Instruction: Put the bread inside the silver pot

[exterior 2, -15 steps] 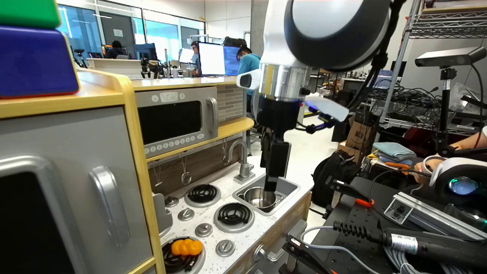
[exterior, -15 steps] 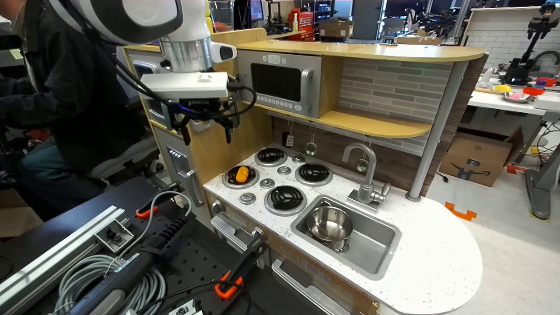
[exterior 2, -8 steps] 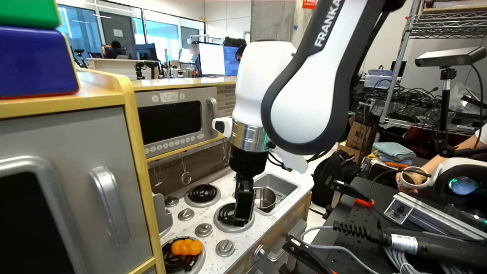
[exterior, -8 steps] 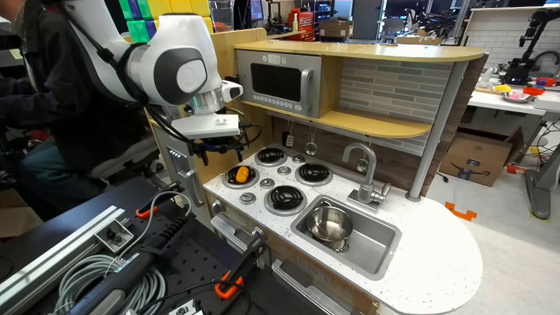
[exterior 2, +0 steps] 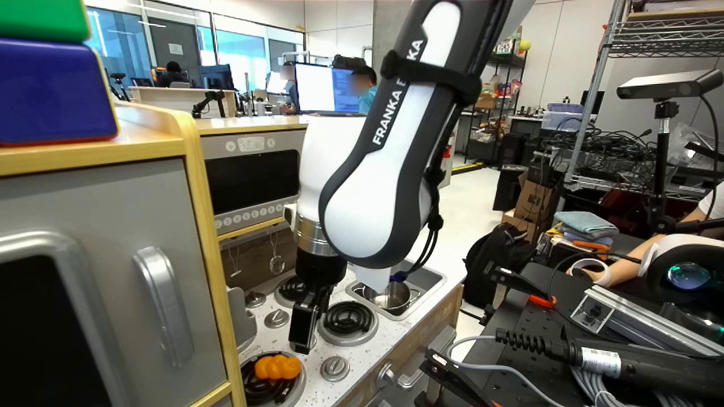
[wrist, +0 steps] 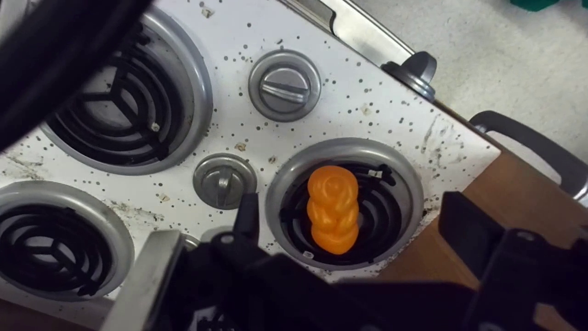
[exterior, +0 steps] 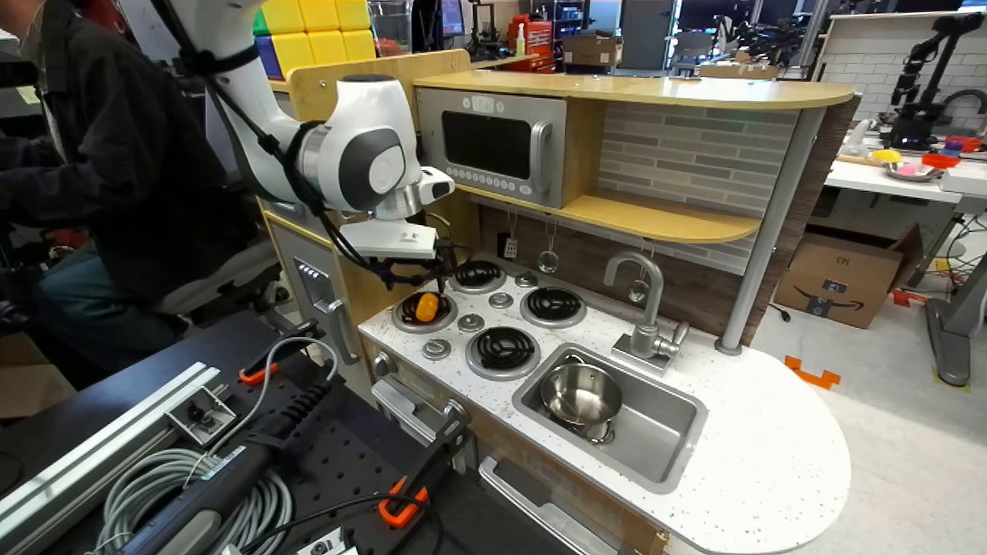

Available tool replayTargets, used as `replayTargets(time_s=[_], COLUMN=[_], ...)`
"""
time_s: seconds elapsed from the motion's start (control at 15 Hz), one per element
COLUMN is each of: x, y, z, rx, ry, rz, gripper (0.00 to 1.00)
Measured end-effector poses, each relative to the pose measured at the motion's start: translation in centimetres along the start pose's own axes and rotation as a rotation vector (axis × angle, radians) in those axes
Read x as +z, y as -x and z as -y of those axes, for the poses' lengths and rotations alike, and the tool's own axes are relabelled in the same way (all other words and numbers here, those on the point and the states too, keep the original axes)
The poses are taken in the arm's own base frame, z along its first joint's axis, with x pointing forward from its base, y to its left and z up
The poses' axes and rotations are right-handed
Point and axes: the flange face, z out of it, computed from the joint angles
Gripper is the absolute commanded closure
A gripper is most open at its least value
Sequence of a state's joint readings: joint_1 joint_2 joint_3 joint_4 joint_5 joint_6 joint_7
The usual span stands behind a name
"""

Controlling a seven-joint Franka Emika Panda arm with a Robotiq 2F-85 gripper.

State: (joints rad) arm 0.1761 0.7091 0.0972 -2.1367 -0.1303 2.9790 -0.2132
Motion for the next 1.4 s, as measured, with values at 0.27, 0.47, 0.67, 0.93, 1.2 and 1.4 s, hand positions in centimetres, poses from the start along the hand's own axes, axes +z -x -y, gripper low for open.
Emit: replayTargets(time_s=[0.27,0.47,0.67,0.93,1.2,1.4], x=[2.6,4.5,6.1,7.5,8.1,7.9], y=[-2.1,-3.2,-4.1,-5.0,-5.4,-5.9], z=[-0.5,-0.1,0.7,1.4,1.2,0.7], rx=[0.071,0.095,0.099,0.103,0.115,0.129], ry=[-0.004,-0.007,-0.008,-0.003,-0.001,0.005], rz=[-0.003,-0.004,0.005,0.013,0.016,0.01], gripper=[0.0,0.0,0.18,0.51,0.81,0.81])
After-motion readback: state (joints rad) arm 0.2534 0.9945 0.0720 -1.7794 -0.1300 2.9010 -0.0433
